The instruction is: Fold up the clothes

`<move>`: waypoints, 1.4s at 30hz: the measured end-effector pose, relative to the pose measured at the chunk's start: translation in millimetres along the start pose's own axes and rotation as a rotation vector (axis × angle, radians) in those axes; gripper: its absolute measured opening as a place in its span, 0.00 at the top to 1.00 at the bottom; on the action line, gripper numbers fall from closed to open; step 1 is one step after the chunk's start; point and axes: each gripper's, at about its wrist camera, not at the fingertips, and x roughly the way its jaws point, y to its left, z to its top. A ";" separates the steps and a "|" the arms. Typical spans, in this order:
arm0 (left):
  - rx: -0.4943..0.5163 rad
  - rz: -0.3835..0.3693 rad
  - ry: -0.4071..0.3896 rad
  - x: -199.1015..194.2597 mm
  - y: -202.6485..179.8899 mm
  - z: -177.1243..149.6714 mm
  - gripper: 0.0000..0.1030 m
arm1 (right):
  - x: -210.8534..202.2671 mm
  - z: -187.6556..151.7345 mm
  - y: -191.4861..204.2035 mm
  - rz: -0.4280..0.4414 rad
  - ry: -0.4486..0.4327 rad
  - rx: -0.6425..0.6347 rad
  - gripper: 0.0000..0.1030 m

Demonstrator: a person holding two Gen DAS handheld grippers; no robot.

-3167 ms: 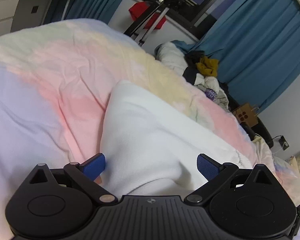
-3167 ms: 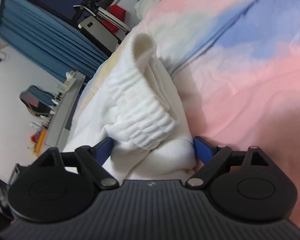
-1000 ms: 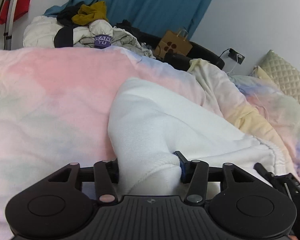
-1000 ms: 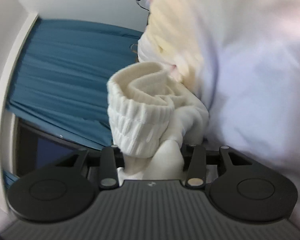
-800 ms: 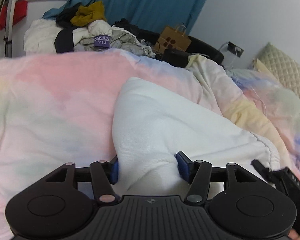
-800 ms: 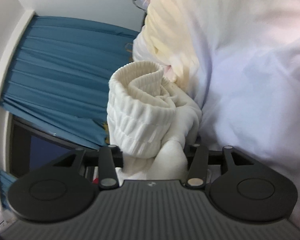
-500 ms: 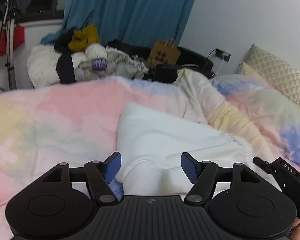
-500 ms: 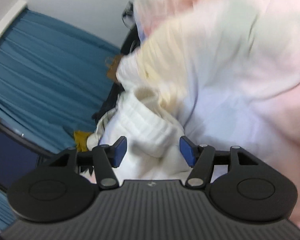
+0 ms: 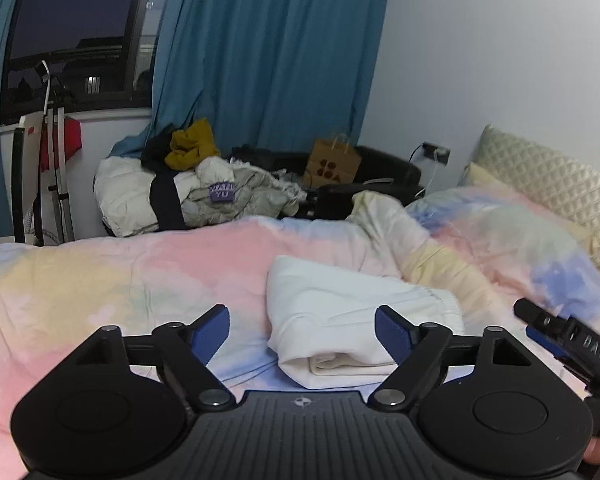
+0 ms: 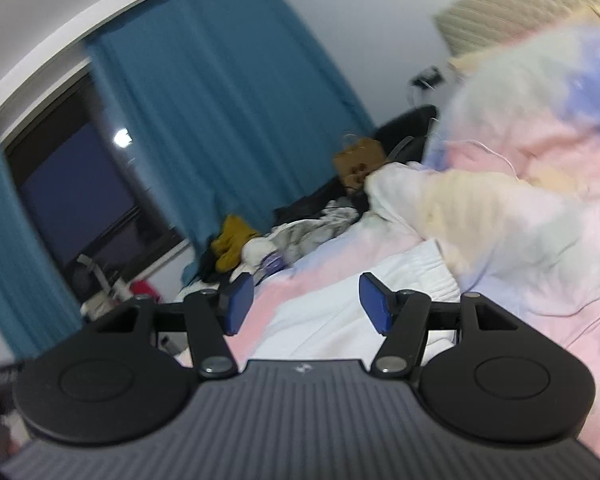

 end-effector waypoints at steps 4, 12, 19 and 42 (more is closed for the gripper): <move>-0.004 -0.006 -0.032 -37.6 -5.3 -6.0 0.18 | -41.5 4.8 28.3 0.017 -0.009 -0.102 0.40; 0.085 0.020 -0.067 -73.8 -20.5 -23.9 0.06 | -75.7 -10.0 57.8 -0.013 0.079 -0.214 0.40; 0.129 0.086 -0.100 -89.2 -9.1 -47.1 0.00 | -78.9 -33.5 85.2 -0.070 0.144 -0.324 0.40; 0.083 0.111 -0.041 -66.1 28.4 -84.1 0.00 | -57.6 -73.3 94.7 -0.163 0.147 -0.372 0.08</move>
